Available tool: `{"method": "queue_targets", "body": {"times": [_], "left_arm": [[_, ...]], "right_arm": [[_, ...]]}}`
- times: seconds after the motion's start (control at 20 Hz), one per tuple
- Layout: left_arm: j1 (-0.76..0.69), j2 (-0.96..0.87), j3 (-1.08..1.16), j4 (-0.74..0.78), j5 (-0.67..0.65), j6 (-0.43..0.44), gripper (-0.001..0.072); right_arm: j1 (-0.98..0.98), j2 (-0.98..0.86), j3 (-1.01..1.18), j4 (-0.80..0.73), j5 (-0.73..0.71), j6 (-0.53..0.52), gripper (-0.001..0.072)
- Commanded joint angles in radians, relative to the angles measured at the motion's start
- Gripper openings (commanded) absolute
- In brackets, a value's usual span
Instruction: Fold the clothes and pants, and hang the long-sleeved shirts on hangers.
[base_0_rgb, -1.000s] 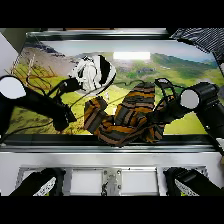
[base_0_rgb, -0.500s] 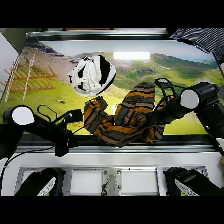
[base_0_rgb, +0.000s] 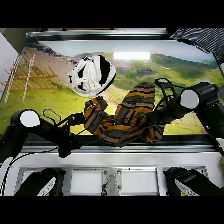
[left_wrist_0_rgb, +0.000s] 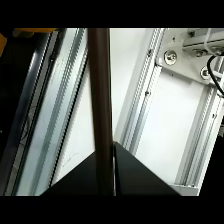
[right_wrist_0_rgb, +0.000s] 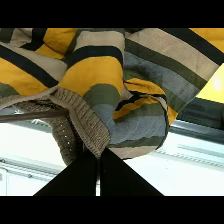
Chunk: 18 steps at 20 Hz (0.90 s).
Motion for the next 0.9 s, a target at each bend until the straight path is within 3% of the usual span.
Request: {"method": "queue_targets", "body": {"times": [0.0, 0.45, 0.85], "left_arm": [[-0.027, -0.055, -0.002, -0.018, 0.004, 0.020, 0.0008], [-0.095, -0.093, -0.002, -0.021, 0.099, 0.019, 0.0008], [-0.126, -0.093, 0.001, -0.123, 0.227, 0.068, 0.0008]], "right_arm": [[0.000, 0.000, 0.000, 0.000, 0.000, 0.000, 0.0014], [-0.001, 0.001, 0.008, 0.001, 0.022, -0.038, 0.0013], [-0.001, -0.007, 0.250, -0.024, 0.153, -0.064, 0.0012]]}}
